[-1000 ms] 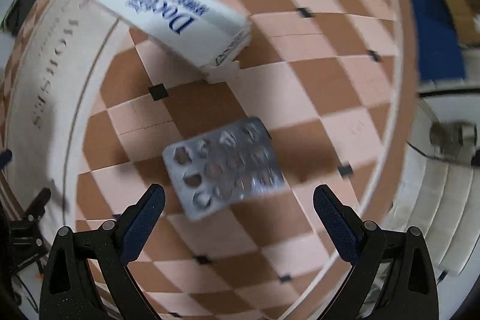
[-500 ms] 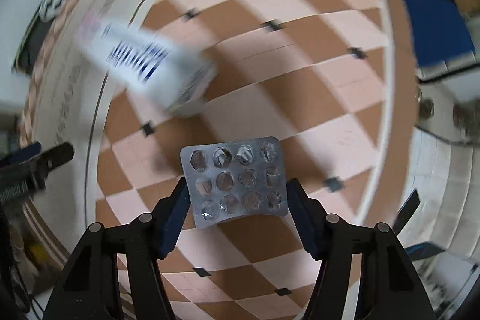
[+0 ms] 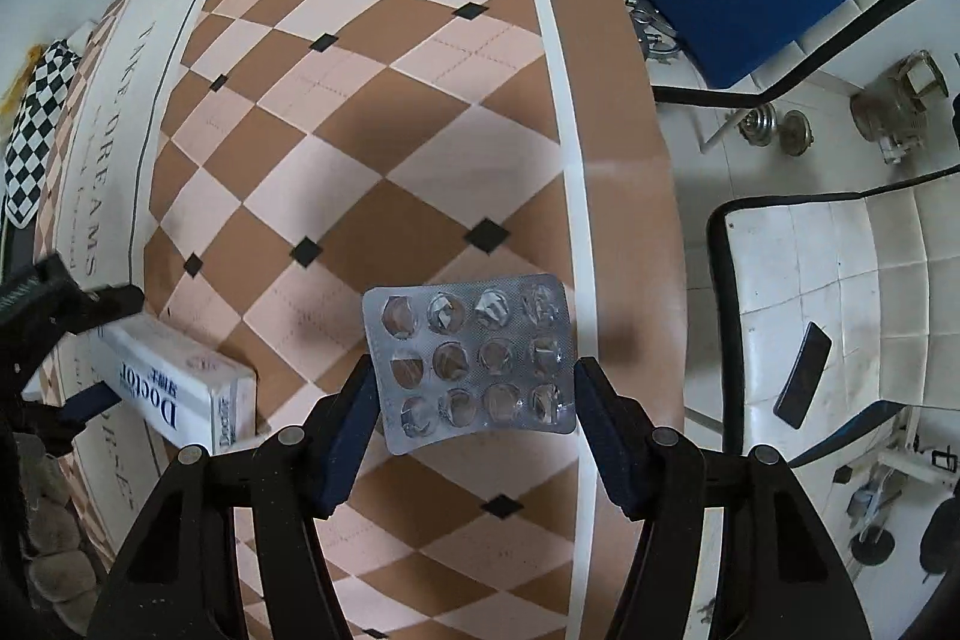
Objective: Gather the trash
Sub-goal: 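Grasp the white Doctor toothpaste box with the left tool while the right tool grasps the silver blister pack, then carry the toothpaste box and blister pack over the bin and open both tools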
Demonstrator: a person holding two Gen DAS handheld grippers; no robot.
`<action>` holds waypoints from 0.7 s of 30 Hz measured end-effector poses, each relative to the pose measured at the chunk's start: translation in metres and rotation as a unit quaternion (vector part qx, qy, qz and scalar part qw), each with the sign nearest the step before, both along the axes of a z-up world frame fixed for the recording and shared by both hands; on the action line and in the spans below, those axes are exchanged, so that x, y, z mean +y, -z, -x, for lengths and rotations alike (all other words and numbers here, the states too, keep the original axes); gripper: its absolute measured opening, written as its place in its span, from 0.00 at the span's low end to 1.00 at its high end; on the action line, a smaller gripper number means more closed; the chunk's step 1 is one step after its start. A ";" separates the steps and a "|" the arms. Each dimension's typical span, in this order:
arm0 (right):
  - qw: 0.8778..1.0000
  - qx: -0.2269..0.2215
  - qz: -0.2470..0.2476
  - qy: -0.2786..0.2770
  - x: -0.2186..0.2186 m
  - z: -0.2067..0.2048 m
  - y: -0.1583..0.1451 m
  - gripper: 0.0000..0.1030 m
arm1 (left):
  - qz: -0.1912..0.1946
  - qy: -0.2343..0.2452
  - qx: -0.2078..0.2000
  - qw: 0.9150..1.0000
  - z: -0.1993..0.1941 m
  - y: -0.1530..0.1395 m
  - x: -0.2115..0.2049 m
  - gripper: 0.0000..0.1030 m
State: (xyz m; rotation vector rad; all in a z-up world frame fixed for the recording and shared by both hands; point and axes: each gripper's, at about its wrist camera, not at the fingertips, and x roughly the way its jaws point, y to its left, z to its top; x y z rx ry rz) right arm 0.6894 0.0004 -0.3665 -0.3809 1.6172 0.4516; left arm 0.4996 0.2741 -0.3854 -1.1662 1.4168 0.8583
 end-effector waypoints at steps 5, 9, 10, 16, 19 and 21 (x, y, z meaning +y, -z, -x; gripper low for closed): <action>1.000 0.006 0.005 -0.011 0.012 0.007 0.007 0.64 | -0.006 0.019 -0.009 1.000 0.008 -0.001 -0.001 0.62; 0.999 0.018 0.023 -0.022 0.022 0.009 0.022 0.69 | 0.006 0.031 0.001 1.000 0.004 0.008 -0.001 0.64; 0.999 0.019 0.029 -0.025 0.024 0.009 0.025 0.72 | 0.005 0.033 0.004 0.999 0.002 0.010 -0.001 0.64; 0.998 0.007 0.047 -0.039 0.033 0.014 0.029 0.72 | -0.019 0.051 -0.005 0.998 0.009 0.009 -0.008 0.57; 0.999 -0.002 0.035 -0.039 0.031 0.015 0.024 0.67 | -0.039 0.094 -0.002 0.995 0.006 0.005 -0.023 0.50; 0.999 -0.009 0.029 -0.038 0.031 0.018 0.016 0.64 | -0.058 0.122 -0.003 0.991 0.010 -0.001 -0.029 0.49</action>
